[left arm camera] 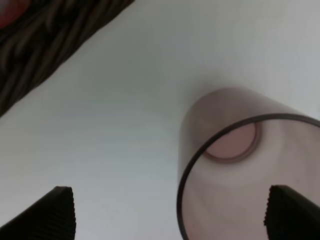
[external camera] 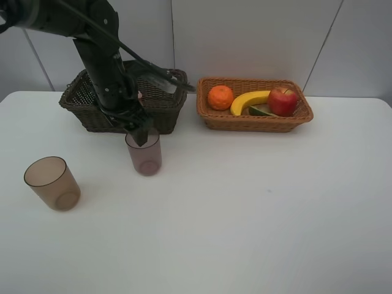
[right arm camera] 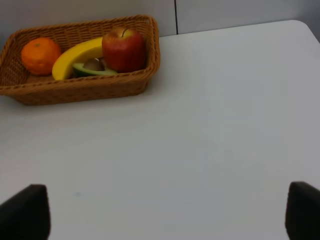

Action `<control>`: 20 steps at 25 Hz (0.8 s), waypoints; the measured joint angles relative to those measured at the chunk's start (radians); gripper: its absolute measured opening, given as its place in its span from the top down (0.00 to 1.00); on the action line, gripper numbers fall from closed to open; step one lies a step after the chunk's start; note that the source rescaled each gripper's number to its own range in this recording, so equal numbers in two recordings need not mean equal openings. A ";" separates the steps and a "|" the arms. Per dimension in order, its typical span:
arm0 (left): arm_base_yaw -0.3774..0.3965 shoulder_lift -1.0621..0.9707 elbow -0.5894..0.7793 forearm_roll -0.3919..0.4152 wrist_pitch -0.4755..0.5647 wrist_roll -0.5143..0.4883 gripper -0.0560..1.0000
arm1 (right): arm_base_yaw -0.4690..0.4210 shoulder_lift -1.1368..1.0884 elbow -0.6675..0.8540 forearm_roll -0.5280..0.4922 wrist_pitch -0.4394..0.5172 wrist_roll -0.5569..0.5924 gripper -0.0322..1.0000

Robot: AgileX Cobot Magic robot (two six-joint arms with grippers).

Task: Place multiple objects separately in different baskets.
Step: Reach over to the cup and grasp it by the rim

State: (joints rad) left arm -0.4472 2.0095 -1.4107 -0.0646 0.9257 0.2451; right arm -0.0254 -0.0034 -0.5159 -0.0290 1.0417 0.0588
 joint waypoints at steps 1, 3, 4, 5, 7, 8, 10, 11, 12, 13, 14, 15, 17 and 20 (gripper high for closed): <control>0.000 0.008 0.001 0.000 -0.004 0.000 0.00 | 0.000 0.000 0.000 0.000 0.000 0.000 0.00; 0.000 0.018 0.003 0.000 -0.010 0.000 0.00 | 0.000 0.000 0.000 0.000 0.000 0.000 0.00; 0.000 0.025 0.003 0.000 -0.012 0.000 0.00 | 0.000 0.000 0.000 0.000 0.000 0.000 0.00; 0.000 0.031 0.003 0.000 -0.012 0.000 0.00 | 0.000 0.000 0.000 0.000 0.000 0.000 0.00; 0.000 0.044 0.003 0.000 -0.014 0.000 0.00 | 0.000 0.000 0.000 0.000 0.000 0.000 0.00; 0.000 0.051 0.003 0.000 -0.016 0.000 0.00 | 0.000 0.000 0.000 0.000 0.000 0.000 0.00; 0.000 0.066 0.003 0.000 -0.026 0.000 0.00 | 0.000 0.000 0.000 0.000 0.000 0.000 0.00; 0.000 0.070 0.003 0.000 -0.032 0.000 0.00 | 0.000 0.000 0.000 0.000 0.000 0.000 0.00; 0.000 0.073 0.003 0.000 -0.036 0.000 0.00 | 0.000 0.000 0.000 0.000 0.000 0.000 0.00; 0.000 0.076 0.003 0.000 -0.040 0.000 0.00 | 0.000 0.000 0.000 0.000 0.000 0.000 0.00; 0.000 0.077 0.003 -0.001 -0.042 0.000 0.00 | 0.000 0.000 0.000 0.000 0.000 0.000 0.00; 0.000 0.077 0.003 -0.001 -0.044 0.000 0.00 | 0.000 0.000 0.000 0.000 0.000 0.000 0.00; 0.000 0.079 0.003 -0.002 -0.052 0.000 0.00 | 0.000 0.000 0.000 0.000 0.000 0.000 0.00; 0.000 0.080 0.003 -0.010 -0.058 0.000 0.00 | 0.000 0.000 0.000 0.000 0.000 0.000 0.00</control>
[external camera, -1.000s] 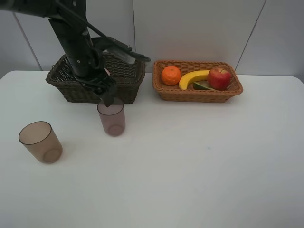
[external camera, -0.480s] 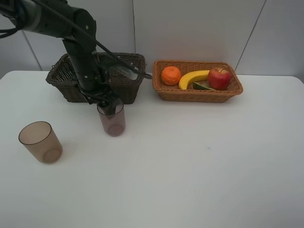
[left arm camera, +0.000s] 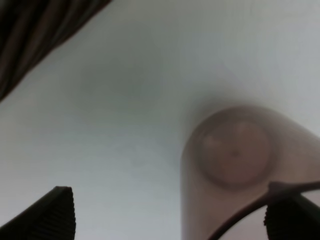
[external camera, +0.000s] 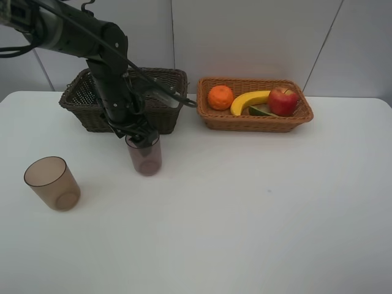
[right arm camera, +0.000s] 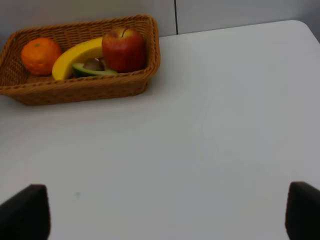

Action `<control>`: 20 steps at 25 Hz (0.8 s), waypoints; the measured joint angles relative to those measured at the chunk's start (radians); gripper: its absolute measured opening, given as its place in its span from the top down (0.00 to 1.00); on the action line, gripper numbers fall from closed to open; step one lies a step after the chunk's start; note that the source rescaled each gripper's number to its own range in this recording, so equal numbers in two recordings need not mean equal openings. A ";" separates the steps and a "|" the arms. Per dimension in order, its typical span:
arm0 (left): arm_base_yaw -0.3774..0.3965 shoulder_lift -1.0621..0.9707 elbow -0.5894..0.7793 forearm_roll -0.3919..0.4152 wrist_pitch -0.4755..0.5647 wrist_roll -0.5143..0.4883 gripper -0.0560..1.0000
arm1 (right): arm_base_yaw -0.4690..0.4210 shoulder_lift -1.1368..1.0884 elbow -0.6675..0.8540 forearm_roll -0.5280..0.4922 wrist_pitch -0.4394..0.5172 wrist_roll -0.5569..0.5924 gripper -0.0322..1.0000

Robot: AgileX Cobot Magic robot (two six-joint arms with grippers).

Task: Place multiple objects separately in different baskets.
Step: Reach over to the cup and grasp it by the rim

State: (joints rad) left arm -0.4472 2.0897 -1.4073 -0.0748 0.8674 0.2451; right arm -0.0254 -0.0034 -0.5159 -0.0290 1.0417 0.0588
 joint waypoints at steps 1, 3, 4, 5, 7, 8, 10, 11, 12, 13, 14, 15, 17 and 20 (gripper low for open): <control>0.000 0.000 0.000 -0.006 -0.002 0.000 0.01 | 0.000 0.000 0.000 0.000 0.000 0.000 0.00; 0.000 0.000 0.000 -0.014 -0.005 0.000 0.08 | 0.000 0.000 0.000 0.000 0.000 0.000 0.00; 0.000 0.000 0.000 -0.018 -0.006 0.000 0.14 | 0.000 0.000 0.000 0.000 0.000 0.000 0.00; 0.000 0.000 0.000 -0.021 -0.006 0.000 0.23 | 0.000 0.000 0.000 0.000 0.000 0.000 0.00; 0.000 0.000 0.000 -0.025 -0.007 0.000 0.44 | 0.000 0.000 0.000 0.000 0.000 0.000 0.00; 0.000 0.000 0.000 -0.027 -0.007 0.000 0.55 | 0.000 0.000 0.000 0.000 0.000 0.000 0.00; 0.000 0.000 0.000 -0.030 -0.007 0.000 0.76 | 0.000 0.000 0.000 0.000 0.000 0.000 0.00; 0.000 0.000 0.000 -0.032 -0.007 0.000 0.85 | 0.000 0.000 0.000 0.000 0.000 0.000 0.00; 0.000 0.000 0.000 -0.035 -0.006 0.000 0.92 | 0.000 0.000 0.000 0.000 0.000 0.000 0.00; 0.000 0.000 0.000 -0.037 -0.005 0.000 0.93 | 0.000 0.000 0.000 0.000 0.000 0.000 0.00; 0.000 0.000 0.000 -0.038 -0.005 0.000 0.93 | 0.000 0.000 0.000 0.000 0.000 0.000 0.00; 0.000 0.000 0.000 -0.038 -0.005 0.000 0.93 | 0.000 0.000 0.000 0.000 0.000 0.000 0.00; 0.000 0.000 0.000 -0.039 -0.005 -0.003 0.93 | 0.000 0.000 0.000 0.000 0.000 0.000 0.00; 0.000 0.000 0.000 -0.041 -0.005 -0.005 0.93 | 0.000 0.000 0.000 0.000 0.000 0.000 0.00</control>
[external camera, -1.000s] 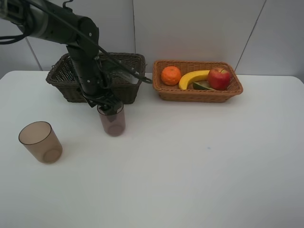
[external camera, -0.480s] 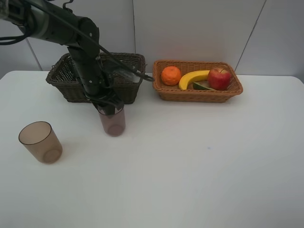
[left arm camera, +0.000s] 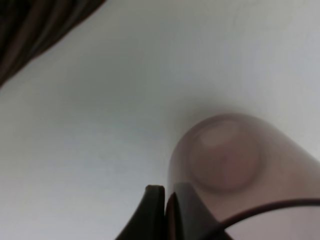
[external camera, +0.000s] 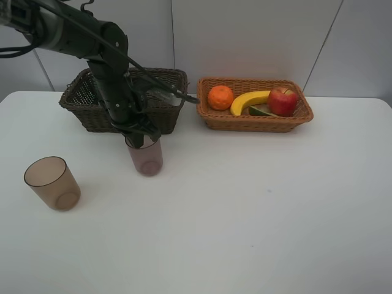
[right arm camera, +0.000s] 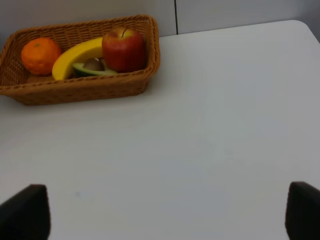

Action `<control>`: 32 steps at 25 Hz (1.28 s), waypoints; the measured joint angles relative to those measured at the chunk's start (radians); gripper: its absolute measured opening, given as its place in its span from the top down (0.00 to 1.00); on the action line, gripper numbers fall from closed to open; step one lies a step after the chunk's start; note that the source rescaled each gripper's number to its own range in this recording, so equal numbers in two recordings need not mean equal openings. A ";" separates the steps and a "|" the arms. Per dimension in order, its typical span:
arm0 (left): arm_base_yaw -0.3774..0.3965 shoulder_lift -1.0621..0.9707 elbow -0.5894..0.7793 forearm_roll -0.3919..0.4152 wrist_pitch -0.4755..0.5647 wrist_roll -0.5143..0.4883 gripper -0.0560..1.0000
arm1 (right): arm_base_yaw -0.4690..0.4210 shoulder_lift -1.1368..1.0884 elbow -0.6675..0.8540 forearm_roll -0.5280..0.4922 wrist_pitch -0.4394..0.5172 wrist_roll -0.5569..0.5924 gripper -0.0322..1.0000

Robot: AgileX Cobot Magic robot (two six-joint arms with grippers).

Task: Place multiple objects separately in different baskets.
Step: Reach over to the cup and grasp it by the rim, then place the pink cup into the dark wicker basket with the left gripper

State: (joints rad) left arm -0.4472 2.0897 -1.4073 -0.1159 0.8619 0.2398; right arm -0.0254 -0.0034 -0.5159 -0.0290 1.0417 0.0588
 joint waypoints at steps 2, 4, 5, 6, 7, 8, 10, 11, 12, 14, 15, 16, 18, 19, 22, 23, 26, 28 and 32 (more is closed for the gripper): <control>0.000 0.000 0.000 0.000 0.001 -0.001 0.93 | 0.000 0.000 0.000 0.000 0.000 0.000 0.00; 0.000 0.000 0.000 0.000 0.003 -0.002 0.93 | 0.000 0.000 0.000 0.000 0.000 0.000 0.00; 0.000 0.000 0.000 0.000 0.003 -0.002 0.93 | 0.000 0.000 0.000 0.000 0.000 0.000 0.00; 0.000 0.000 0.000 0.000 0.003 -0.002 0.93 | 0.000 0.000 0.000 0.000 0.000 0.000 0.00; 0.000 0.000 0.000 0.000 0.004 -0.002 0.93 | 0.000 0.000 0.000 0.000 0.000 0.000 0.00; 0.000 0.000 0.000 0.000 0.004 -0.002 0.93 | 0.000 0.000 0.000 0.000 0.000 0.000 0.00; 0.000 0.000 0.000 -0.007 0.011 -0.002 0.93 | 0.000 0.000 0.000 0.000 0.000 0.000 0.00; 0.000 0.000 0.000 -0.013 0.014 -0.002 0.93 | 0.000 0.000 0.000 0.000 0.000 0.000 0.00; 0.000 0.000 0.000 -0.018 0.019 -0.002 0.93 | 0.000 0.000 0.000 0.000 0.000 0.000 0.00; 0.000 0.000 0.001 -0.025 0.030 -0.002 0.93 | 0.000 0.000 0.000 0.000 0.000 0.000 0.00; 0.000 0.000 0.001 -0.028 0.032 -0.002 0.93 | 0.000 0.000 0.000 0.000 0.000 0.000 0.00; 0.000 0.000 0.001 -0.030 0.035 -0.002 0.93 | 0.000 0.000 0.000 0.000 0.000 0.000 0.00; 0.000 0.000 0.001 -0.035 0.047 -0.002 0.93 | 0.000 0.000 0.000 0.000 0.000 0.000 0.00; 0.000 0.000 0.001 -0.035 0.054 -0.002 0.93 | 0.000 0.000 0.000 0.000 0.000 0.000 0.00; 0.000 0.000 0.001 -0.045 0.081 -0.008 0.93 | 0.000 0.000 0.000 0.000 0.000 0.000 0.00; 0.000 0.000 0.001 -0.047 0.091 -0.013 0.93 | 0.000 0.000 0.000 0.000 0.000 0.000 0.00; 0.000 0.000 -0.023 -0.049 0.143 -0.028 0.93 | 0.000 0.000 0.000 0.000 0.000 0.000 0.00; 0.000 0.000 -0.056 -0.050 0.189 -0.036 0.93 | 0.000 0.000 0.000 0.000 0.000 0.000 0.00; 0.000 0.000 -0.128 -0.050 0.285 -0.050 0.93 | 0.000 0.000 0.000 0.000 0.000 0.000 0.00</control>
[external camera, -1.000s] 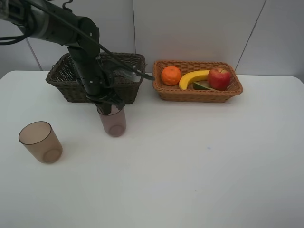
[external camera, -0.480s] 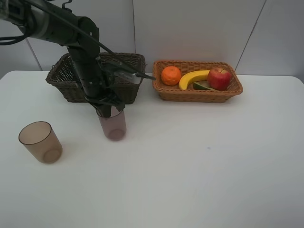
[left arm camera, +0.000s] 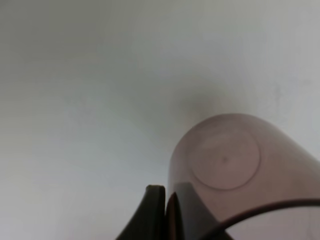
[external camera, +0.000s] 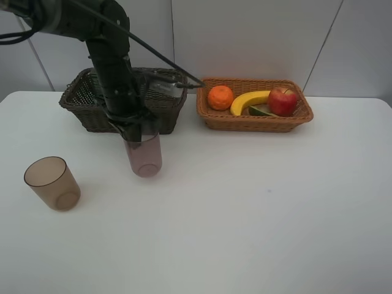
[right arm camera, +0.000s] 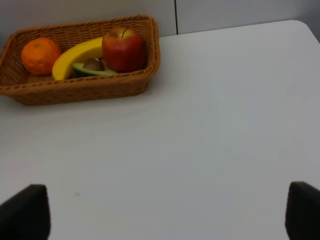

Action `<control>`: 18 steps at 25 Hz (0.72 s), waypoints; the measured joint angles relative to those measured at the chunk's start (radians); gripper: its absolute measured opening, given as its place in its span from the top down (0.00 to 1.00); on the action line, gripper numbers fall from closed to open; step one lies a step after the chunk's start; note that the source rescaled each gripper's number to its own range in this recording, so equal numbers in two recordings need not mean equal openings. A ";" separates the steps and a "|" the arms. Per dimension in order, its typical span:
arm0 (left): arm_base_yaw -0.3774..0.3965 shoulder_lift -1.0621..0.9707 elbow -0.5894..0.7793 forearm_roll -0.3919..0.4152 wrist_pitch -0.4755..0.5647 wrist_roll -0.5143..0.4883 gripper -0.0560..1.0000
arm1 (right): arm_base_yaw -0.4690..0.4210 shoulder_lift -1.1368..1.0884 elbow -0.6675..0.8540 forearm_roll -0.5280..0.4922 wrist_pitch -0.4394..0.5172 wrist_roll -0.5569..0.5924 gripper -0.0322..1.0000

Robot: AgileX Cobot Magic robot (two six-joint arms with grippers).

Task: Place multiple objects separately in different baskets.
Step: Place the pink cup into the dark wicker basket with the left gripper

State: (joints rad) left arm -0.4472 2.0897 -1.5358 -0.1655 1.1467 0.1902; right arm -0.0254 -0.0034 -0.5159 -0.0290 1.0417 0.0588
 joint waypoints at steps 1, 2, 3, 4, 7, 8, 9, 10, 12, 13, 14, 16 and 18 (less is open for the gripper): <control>0.000 0.000 -0.019 0.000 0.020 0.000 0.93 | 0.000 0.000 0.000 0.000 0.000 0.000 0.00; 0.000 0.000 -0.036 -0.001 0.040 -0.001 0.93 | 0.000 0.000 0.000 0.000 0.000 0.000 0.00; 0.000 0.000 -0.051 -0.001 0.054 -0.001 0.93 | 0.000 0.000 0.000 0.000 0.000 0.000 0.00; 0.000 0.000 -0.068 -0.002 0.060 -0.001 0.93 | 0.000 0.000 0.000 0.000 0.000 0.000 0.00; 0.000 0.000 -0.120 -0.002 0.063 -0.001 0.93 | 0.000 0.000 0.000 0.000 0.000 0.000 0.00; 0.000 0.000 -0.140 -0.002 0.063 -0.001 0.93 | 0.000 0.000 0.000 0.000 0.000 0.000 0.00; 0.000 0.000 -0.159 -0.002 0.063 -0.001 0.93 | 0.000 0.000 0.000 0.000 0.000 0.000 0.00; 0.000 0.000 -0.174 -0.002 0.063 -0.001 0.93 | 0.000 0.000 0.000 0.000 0.000 0.000 0.00; 0.000 0.001 -0.210 -0.002 0.064 -0.003 0.93 | 0.000 0.000 0.000 0.000 0.000 0.000 0.00; 0.000 0.001 -0.227 -0.002 0.064 -0.004 0.93 | 0.000 0.000 0.000 0.000 0.000 0.000 0.00; 0.000 0.001 -0.242 -0.002 0.066 -0.004 0.93 | 0.000 0.000 0.000 0.000 0.000 0.000 0.00; 0.000 0.001 -0.279 -0.004 0.066 -0.005 0.93 | 0.000 0.000 0.000 0.000 0.000 0.000 0.00; 0.000 0.001 -0.314 -0.017 0.067 -0.005 0.93 | 0.000 0.000 0.000 0.000 0.000 0.000 0.00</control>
State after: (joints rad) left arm -0.4472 2.0905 -1.8501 -0.1828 1.2133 0.1847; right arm -0.0254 -0.0034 -0.5159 -0.0290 1.0417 0.0588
